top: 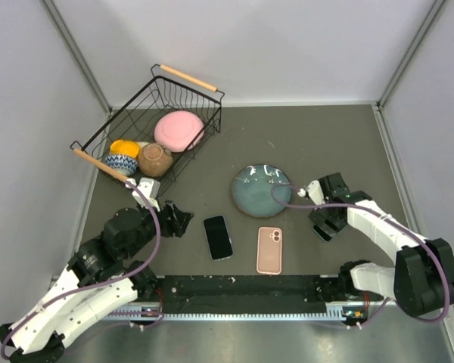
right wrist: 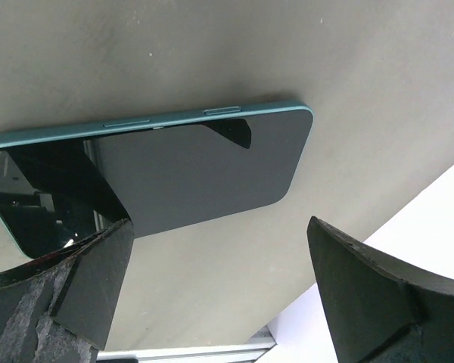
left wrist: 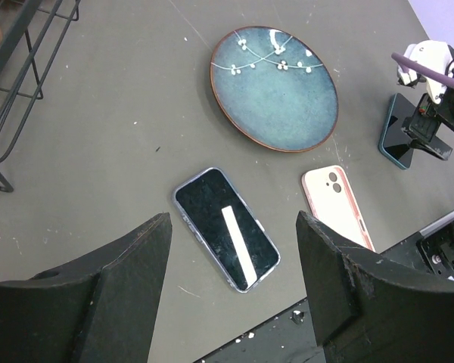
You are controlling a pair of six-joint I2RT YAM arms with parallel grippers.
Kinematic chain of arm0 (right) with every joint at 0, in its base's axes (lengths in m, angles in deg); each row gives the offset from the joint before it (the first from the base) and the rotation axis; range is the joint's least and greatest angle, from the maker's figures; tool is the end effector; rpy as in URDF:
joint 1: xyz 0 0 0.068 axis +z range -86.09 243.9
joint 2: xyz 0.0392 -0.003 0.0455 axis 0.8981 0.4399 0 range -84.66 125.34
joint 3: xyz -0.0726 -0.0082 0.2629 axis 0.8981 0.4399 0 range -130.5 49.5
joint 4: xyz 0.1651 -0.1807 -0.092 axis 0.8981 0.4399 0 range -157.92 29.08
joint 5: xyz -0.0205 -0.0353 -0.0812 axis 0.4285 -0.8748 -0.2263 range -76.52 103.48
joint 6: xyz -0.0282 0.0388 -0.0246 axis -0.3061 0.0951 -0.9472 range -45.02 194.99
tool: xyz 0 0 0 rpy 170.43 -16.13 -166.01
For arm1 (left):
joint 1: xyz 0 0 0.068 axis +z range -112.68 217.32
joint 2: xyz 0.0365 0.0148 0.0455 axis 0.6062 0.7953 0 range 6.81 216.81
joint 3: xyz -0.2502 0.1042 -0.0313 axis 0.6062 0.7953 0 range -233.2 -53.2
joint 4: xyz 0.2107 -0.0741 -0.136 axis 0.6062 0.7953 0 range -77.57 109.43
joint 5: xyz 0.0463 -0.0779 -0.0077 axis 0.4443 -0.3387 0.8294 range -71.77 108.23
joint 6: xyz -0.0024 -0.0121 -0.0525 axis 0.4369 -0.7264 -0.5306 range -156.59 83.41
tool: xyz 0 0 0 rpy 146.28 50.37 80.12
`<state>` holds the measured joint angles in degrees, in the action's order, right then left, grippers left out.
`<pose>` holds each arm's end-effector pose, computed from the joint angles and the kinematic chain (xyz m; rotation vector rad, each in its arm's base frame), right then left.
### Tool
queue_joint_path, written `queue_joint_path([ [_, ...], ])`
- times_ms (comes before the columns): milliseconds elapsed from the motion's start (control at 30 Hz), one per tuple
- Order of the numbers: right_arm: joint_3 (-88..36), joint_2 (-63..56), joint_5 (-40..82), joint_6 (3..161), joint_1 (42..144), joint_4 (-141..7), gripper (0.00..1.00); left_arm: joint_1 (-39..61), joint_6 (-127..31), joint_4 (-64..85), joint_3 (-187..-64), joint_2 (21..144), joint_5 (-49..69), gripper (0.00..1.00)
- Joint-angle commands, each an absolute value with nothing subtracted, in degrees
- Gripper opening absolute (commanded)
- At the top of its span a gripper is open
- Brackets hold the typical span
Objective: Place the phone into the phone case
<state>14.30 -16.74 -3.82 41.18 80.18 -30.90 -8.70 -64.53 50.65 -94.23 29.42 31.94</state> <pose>0.1918 0.0449 0.1750 -1.1150 2.5663 -0.4966 0.0700 -0.0603 0.3127 0.1436 1.9536 -0.6376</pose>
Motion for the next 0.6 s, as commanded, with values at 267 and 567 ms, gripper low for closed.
queue_joint_path([
  [267, 19.27, -25.07, -5.95, 45.10, 83.06, -27.93, 0.99, -8.74, -62.95, 47.94, -95.12, 27.64, 29.30, 0.72],
  [567, 20.41, -26.57, -2.96, 42.73, 85.52, -25.82, 0.99, -8.74, -63.39, 48.02, -94.94, 26.32, 29.48, 0.72],
])
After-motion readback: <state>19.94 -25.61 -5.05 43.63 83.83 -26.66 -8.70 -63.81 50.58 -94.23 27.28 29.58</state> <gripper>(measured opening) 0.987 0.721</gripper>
